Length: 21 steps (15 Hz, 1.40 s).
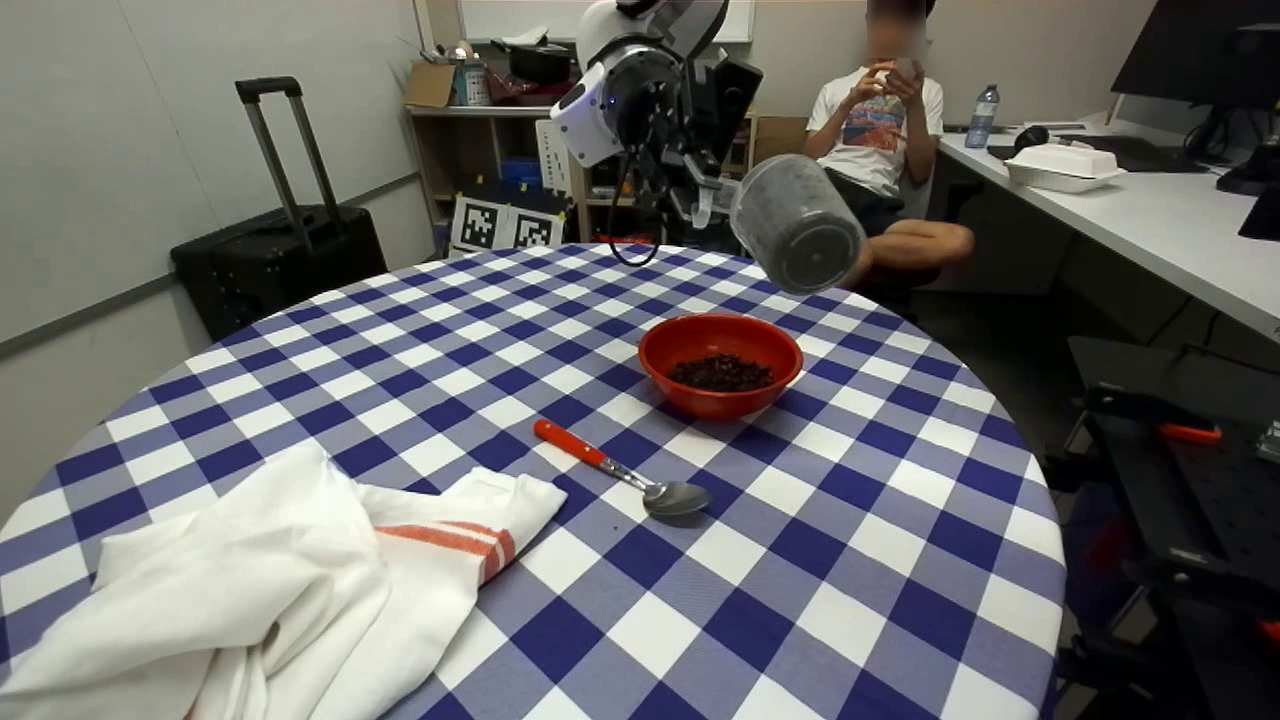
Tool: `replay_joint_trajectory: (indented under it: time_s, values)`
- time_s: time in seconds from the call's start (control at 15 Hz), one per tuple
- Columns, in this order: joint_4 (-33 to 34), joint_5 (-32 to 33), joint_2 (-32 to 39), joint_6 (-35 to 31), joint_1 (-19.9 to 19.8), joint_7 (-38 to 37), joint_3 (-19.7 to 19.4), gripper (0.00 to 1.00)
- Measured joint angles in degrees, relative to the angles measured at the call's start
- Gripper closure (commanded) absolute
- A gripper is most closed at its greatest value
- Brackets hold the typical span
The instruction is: Place the contents in the clear jug into the red bowl
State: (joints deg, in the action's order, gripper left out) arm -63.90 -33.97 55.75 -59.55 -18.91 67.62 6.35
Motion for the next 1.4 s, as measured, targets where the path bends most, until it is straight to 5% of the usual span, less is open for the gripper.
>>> replay_joint_trajectory:
  time_s: [0.8,1.4]
  values:
    - [4.60,-10.05,1.32,4.96,-5.48,1.44,0.90,0.94]
    - [4.83,-11.07,3.31,6.71,-4.83,1.47,0.90,0.94]
